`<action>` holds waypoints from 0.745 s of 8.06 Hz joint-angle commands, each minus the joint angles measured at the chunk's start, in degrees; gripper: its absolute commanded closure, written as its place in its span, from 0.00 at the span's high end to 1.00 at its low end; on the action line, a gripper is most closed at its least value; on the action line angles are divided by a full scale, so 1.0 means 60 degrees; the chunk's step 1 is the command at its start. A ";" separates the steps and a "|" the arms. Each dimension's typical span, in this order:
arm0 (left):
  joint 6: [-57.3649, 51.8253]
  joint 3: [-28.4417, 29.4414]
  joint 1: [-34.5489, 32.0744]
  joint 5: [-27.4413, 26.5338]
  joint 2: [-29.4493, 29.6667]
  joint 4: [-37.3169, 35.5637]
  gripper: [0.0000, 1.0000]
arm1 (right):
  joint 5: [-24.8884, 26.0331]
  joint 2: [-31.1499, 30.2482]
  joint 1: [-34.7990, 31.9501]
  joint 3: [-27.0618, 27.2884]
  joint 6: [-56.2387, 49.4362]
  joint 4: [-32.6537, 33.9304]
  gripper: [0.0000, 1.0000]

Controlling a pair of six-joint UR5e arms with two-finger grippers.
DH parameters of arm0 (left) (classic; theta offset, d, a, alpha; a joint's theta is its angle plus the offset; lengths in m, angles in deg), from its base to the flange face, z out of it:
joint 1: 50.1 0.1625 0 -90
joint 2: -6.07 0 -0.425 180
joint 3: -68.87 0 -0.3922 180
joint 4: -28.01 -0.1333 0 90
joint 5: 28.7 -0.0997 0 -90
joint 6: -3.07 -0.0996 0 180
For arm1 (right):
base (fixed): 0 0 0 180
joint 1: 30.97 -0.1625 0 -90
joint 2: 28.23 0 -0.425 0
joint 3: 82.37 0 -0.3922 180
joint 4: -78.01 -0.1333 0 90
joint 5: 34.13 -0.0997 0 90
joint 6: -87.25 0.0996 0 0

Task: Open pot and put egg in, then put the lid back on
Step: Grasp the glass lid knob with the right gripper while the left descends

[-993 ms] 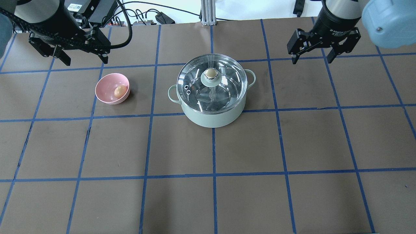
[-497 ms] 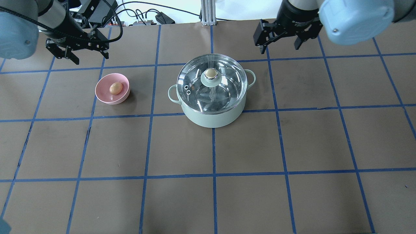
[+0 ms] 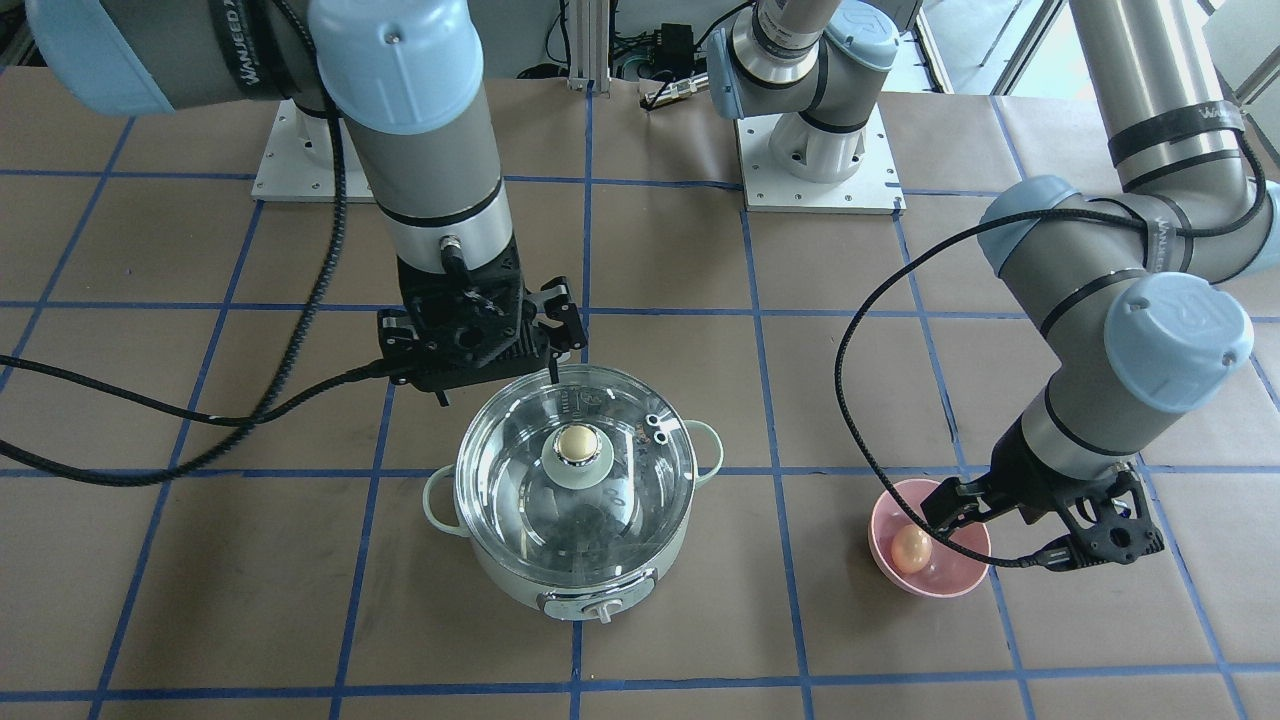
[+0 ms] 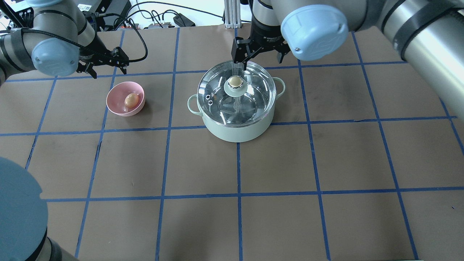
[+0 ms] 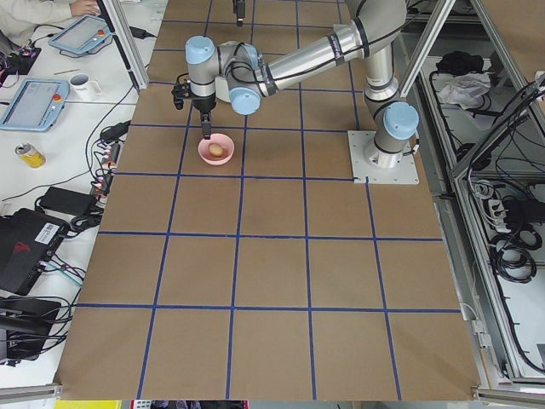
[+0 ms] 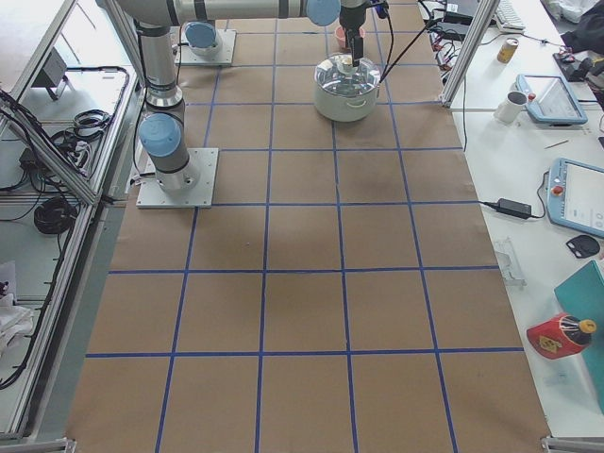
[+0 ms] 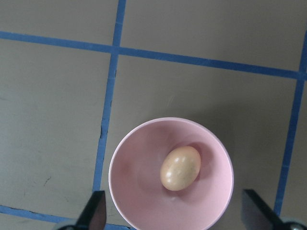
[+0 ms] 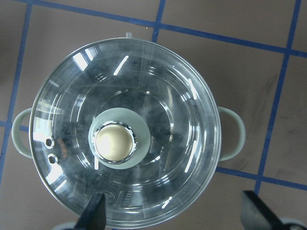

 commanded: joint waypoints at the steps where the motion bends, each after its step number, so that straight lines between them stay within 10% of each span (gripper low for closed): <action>1: 0.0076 -0.0160 0.0001 -0.0025 0.0502 -0.0066 1.00 | 0.0021 0.0855 -0.0752 -0.0119 0.0385 0.0270 1.00; 6: 0.0165 -0.0497 0.0001 -0.0011 0.1015 -0.0051 0.97 | -0.0096 0.1385 -0.0826 -0.0046 0.0430 0.0314 1.00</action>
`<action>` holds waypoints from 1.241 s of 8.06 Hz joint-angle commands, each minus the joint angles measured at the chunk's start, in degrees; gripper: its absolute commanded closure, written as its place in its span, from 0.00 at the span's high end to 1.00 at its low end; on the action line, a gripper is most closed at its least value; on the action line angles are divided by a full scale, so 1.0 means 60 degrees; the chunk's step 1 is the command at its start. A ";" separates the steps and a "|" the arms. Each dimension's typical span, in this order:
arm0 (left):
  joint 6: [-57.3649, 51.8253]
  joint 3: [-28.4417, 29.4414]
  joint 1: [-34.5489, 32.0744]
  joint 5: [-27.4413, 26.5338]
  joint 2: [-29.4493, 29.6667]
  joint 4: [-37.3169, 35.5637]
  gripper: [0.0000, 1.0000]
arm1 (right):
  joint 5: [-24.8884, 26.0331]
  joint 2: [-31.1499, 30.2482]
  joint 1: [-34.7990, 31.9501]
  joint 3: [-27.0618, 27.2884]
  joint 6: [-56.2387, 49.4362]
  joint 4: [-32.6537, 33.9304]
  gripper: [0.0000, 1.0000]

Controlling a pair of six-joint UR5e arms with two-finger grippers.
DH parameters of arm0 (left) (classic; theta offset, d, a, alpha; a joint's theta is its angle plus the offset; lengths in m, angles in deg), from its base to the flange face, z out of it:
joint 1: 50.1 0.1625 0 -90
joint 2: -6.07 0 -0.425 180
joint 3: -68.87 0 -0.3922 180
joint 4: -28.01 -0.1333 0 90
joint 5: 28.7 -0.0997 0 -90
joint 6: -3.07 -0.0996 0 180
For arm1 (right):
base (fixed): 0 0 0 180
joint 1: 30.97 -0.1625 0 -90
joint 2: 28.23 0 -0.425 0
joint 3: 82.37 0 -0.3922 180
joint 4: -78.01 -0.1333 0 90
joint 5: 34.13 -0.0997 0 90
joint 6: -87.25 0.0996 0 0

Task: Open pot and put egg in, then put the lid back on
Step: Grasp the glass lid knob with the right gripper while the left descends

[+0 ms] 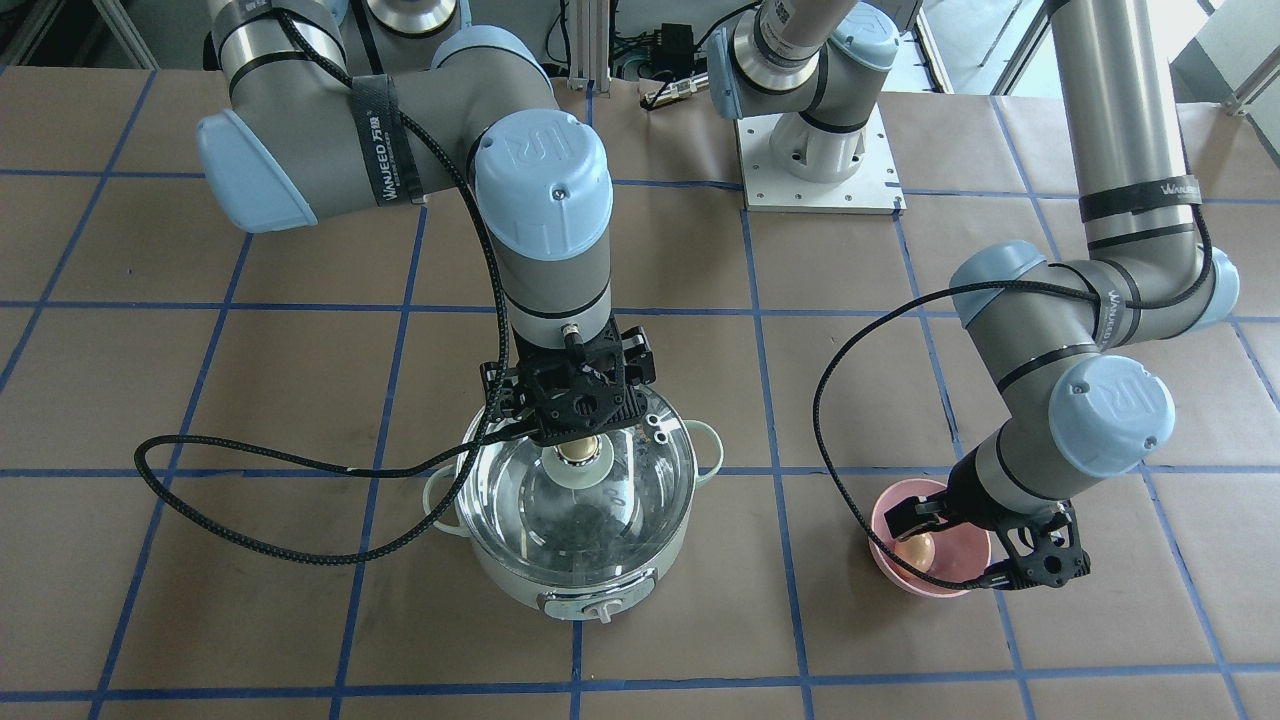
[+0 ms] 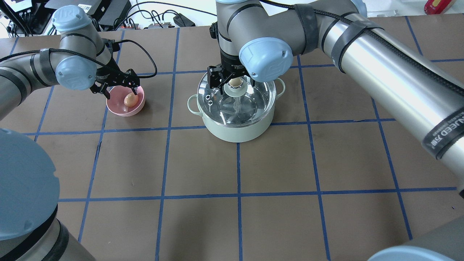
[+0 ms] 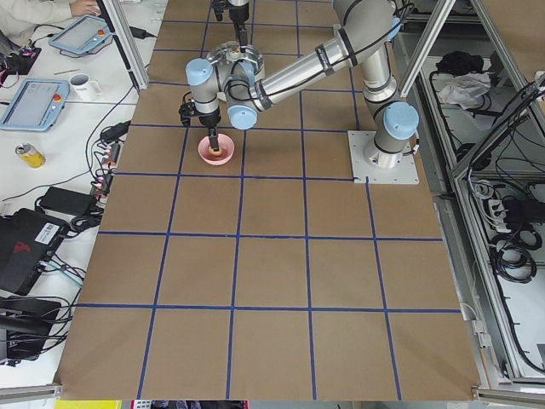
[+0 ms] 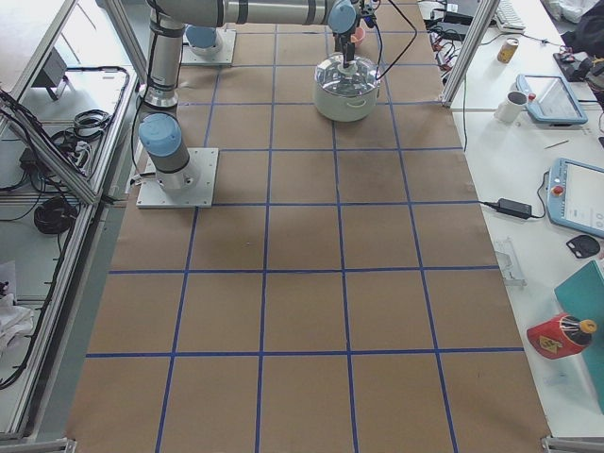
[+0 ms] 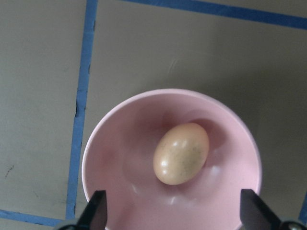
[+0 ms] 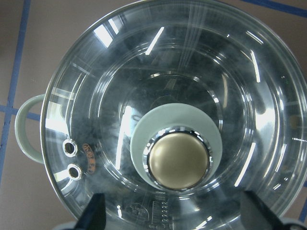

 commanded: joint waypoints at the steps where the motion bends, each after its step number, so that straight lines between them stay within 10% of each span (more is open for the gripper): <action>1: -0.0012 -0.0091 0.0000 -0.0013 0.0223 0.0028 0.97 | -0.0062 0.0268 -0.0022 0.0006 0.0006 0.0174 1.00; 7: -0.0100 -0.0238 0.0000 -0.0027 0.0355 0.0014 0.71 | 0.0055 0.0489 -0.0007 -0.0082 -0.0214 0.0541 0.94; 10: -0.0115 -0.0209 0.0015 -0.0013 0.0487 -0.0001 0.79 | 0.0040 0.0416 -0.0007 -0.0067 -0.0185 0.0527 0.58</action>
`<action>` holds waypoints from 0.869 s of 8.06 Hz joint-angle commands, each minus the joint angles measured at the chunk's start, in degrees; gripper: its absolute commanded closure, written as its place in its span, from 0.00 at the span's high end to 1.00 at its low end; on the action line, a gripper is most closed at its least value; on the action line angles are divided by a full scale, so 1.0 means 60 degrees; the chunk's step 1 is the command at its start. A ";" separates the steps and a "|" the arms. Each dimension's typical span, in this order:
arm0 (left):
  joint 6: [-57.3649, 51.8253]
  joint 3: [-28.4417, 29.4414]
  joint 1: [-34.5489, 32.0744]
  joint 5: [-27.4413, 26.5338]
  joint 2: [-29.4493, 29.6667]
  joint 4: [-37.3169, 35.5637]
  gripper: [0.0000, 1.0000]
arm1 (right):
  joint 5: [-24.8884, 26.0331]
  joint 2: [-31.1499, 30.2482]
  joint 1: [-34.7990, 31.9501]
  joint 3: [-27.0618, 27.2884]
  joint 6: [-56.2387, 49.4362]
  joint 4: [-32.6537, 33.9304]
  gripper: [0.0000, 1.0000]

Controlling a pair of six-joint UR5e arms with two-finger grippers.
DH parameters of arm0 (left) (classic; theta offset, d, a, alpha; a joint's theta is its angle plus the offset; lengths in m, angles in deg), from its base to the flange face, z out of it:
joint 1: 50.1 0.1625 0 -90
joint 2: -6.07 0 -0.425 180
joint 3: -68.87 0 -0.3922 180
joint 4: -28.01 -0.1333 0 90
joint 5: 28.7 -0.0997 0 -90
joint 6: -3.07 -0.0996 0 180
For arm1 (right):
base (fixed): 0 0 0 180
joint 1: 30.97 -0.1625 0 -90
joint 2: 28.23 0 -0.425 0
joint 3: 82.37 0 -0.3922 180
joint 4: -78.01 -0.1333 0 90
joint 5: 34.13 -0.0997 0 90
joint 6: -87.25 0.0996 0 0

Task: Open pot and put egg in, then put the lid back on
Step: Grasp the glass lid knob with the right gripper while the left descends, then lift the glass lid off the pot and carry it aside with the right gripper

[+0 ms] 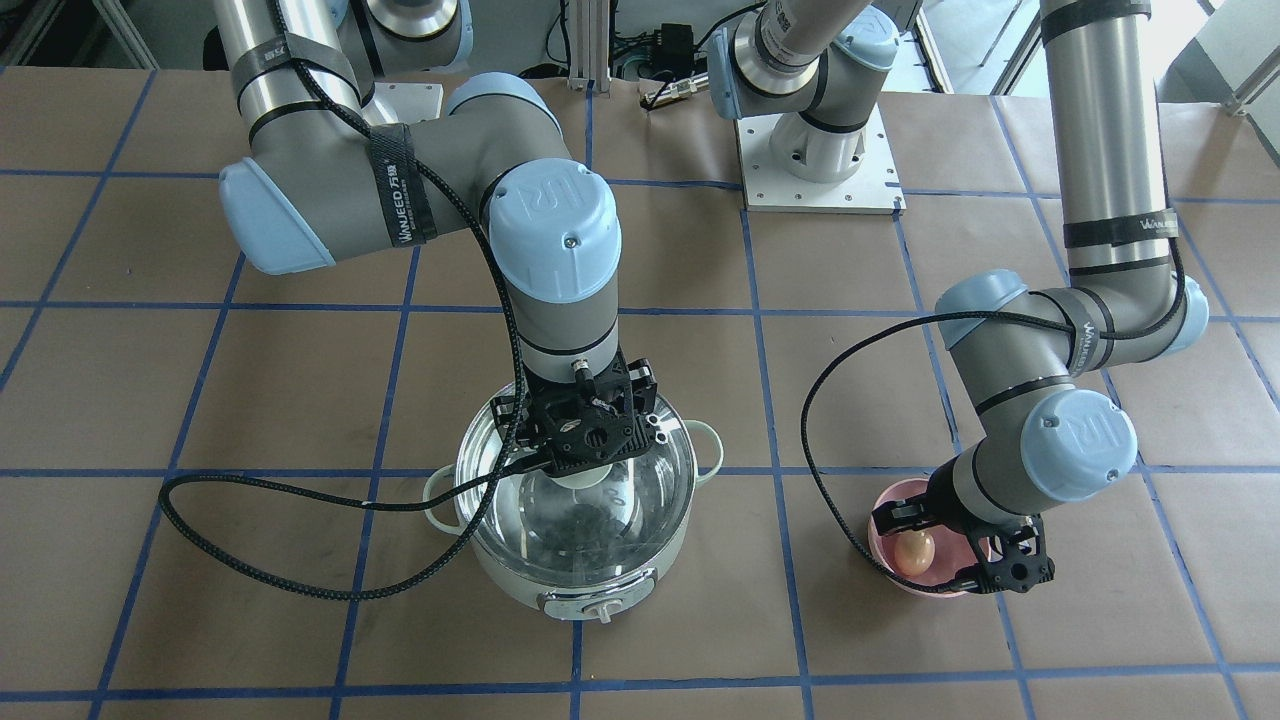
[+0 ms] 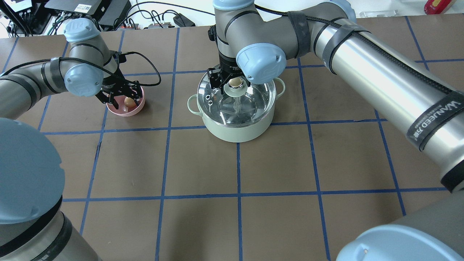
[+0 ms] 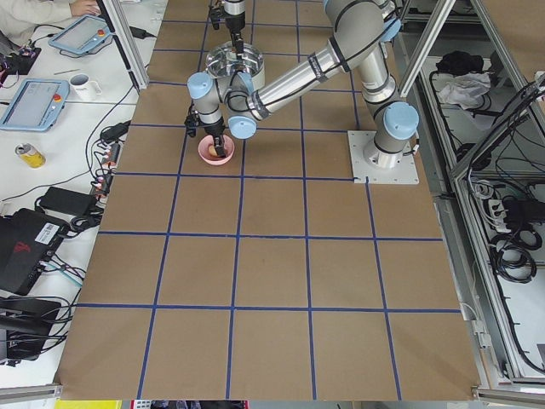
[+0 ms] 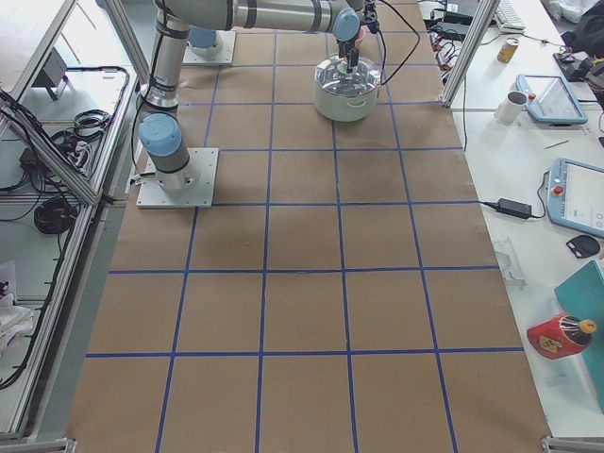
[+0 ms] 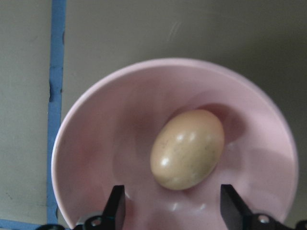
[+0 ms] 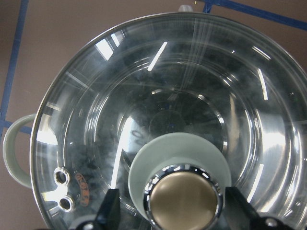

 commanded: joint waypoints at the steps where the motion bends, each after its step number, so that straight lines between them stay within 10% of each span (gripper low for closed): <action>1: -0.0008 0.0007 -0.0006 0.0023 0.0060 -0.0020 0.79 | -0.0008 -0.0027 0.0000 0.0003 -0.0002 -0.0003 0.47; 4: -0.0022 0.0022 0.0008 0.0023 0.0104 -0.0035 0.85 | -0.0095 -0.0085 0.0000 -0.0011 -0.0017 -0.0032 0.00; 7: -0.0023 0.0022 0.0008 0.0037 0.0104 -0.0240 0.88 | -0.0140 -0.0800 0.0248 -0.0099 -0.0031 -0.0105 0.00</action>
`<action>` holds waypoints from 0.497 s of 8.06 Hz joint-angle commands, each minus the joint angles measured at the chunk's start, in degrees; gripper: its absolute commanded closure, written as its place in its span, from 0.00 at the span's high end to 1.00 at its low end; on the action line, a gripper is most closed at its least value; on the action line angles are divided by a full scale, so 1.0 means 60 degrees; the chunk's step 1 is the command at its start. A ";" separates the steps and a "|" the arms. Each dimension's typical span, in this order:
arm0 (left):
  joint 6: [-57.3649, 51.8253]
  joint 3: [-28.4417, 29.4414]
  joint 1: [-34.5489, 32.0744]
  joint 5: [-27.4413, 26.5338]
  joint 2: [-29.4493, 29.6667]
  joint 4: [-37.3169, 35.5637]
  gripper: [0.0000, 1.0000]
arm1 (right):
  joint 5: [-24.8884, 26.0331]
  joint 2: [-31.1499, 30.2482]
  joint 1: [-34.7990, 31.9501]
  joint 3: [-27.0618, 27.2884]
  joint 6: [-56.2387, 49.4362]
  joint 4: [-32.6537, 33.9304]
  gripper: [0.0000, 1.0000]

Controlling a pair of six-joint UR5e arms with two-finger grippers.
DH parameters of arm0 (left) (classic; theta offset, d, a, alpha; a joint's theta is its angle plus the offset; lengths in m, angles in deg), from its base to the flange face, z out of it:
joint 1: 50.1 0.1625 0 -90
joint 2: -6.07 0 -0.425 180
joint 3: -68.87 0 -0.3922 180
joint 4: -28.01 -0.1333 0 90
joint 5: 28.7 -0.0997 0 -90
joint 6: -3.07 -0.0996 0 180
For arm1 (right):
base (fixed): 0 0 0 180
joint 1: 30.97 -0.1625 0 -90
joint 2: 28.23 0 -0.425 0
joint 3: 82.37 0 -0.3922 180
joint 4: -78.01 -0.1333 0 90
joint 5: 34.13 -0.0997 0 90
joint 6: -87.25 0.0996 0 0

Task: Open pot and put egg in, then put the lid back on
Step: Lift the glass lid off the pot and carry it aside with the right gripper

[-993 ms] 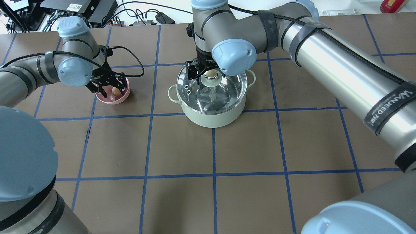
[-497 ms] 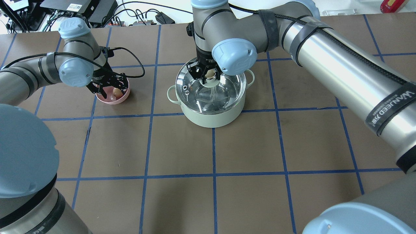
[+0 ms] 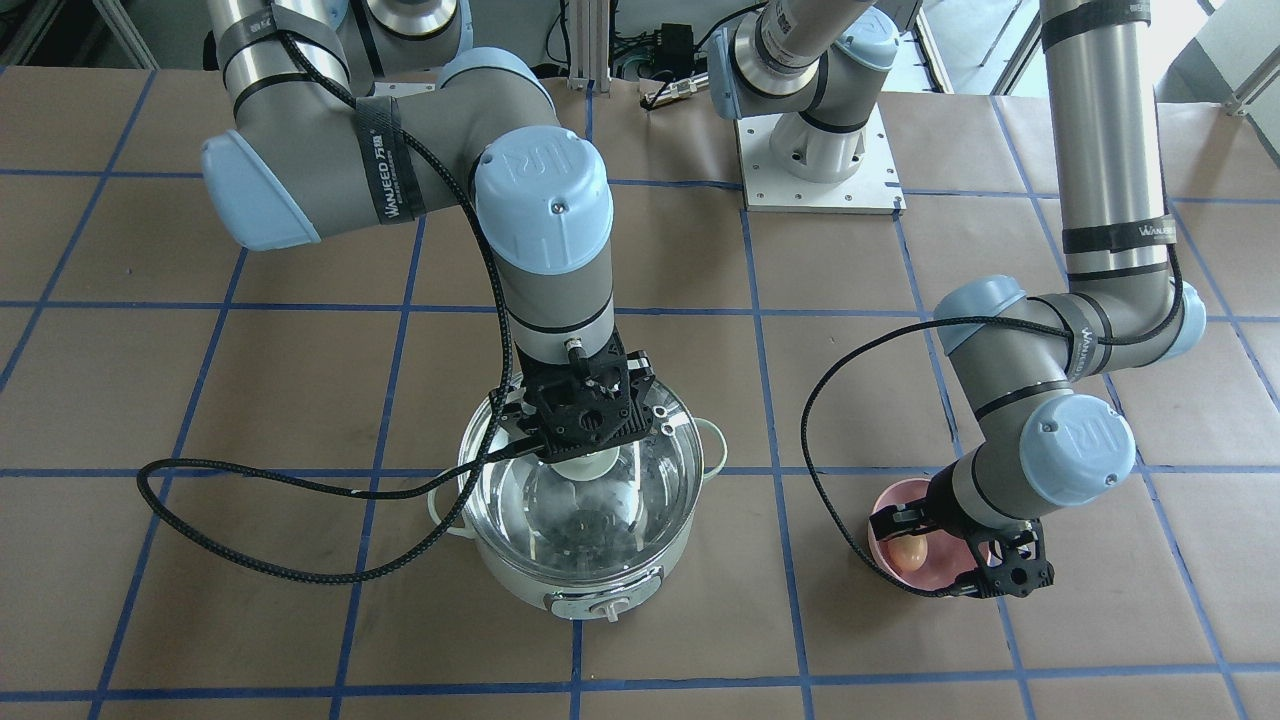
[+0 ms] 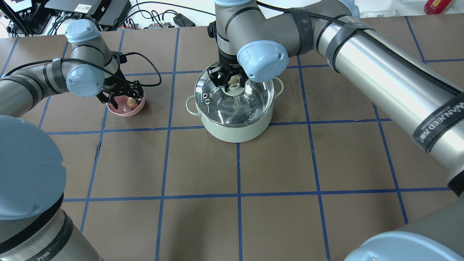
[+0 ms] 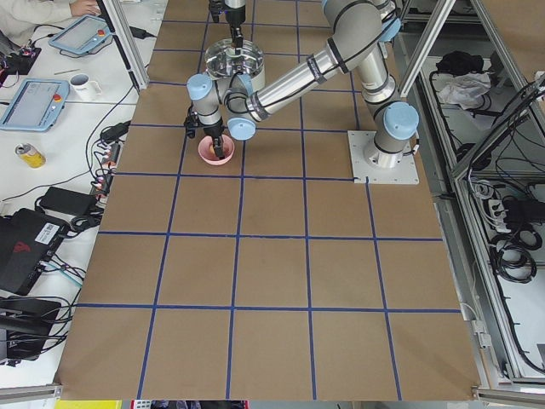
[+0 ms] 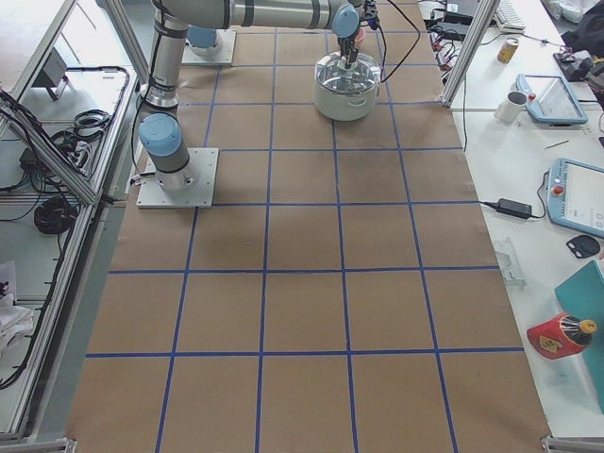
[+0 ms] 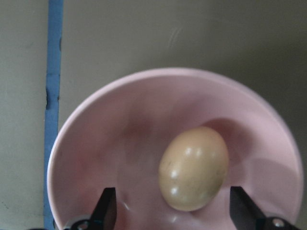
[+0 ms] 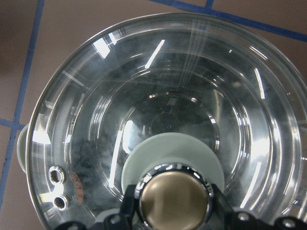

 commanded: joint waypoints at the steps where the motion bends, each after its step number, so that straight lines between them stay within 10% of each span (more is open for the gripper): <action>1: -0.0007 -0.0023 0.0002 0.0013 0.0001 -0.0089 0.88 | -0.0019 -0.0865 0.0573 -0.0029 -0.0146 -0.0122 0.00; 4: 0.0008 -0.0038 0.0002 0.0101 0.0030 -0.0133 0.88 | 0.0010 -0.1512 0.2605 0.0087 -0.2031 -0.0634 0.00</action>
